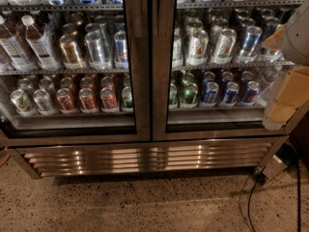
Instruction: Open left fridge door
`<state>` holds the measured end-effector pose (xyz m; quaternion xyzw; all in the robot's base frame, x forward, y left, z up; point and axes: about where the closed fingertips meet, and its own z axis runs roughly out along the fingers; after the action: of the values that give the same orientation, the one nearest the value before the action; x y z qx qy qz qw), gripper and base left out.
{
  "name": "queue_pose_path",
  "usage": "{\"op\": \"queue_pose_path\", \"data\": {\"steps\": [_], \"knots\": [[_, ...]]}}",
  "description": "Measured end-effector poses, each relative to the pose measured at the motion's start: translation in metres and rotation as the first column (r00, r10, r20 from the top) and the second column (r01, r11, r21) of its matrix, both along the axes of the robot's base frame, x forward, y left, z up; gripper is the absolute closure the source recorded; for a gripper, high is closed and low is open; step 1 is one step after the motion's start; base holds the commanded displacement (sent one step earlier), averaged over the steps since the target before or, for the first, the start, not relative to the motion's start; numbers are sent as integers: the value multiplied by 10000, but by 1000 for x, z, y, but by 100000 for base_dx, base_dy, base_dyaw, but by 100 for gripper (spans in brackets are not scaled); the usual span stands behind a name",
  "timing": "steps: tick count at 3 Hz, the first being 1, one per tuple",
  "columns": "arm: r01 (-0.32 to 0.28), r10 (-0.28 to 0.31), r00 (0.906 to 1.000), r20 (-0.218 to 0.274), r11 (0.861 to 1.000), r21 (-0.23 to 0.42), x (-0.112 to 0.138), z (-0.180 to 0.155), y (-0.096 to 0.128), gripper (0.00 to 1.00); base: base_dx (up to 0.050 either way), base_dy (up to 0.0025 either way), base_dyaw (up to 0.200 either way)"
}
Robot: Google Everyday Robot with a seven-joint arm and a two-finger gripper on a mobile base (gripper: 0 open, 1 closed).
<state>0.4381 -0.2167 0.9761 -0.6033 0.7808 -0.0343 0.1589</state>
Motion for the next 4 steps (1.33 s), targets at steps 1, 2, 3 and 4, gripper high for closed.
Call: {"op": "queue_pose_path", "data": {"steps": [1,2,3,4], "knots": [[-1,1,10000,-2,10000,2,0,0,0,0,0,0,0],[-179,185,9996,-228,9995,256,6,-11,8,0,0,0,0],[-1004,1129,9879,-1063,9881,1169,21,-48,41,0,0,0,0],[-1792,2353,9584,-1617,9366,3012,37,-75,55,0,0,0,0]]}}
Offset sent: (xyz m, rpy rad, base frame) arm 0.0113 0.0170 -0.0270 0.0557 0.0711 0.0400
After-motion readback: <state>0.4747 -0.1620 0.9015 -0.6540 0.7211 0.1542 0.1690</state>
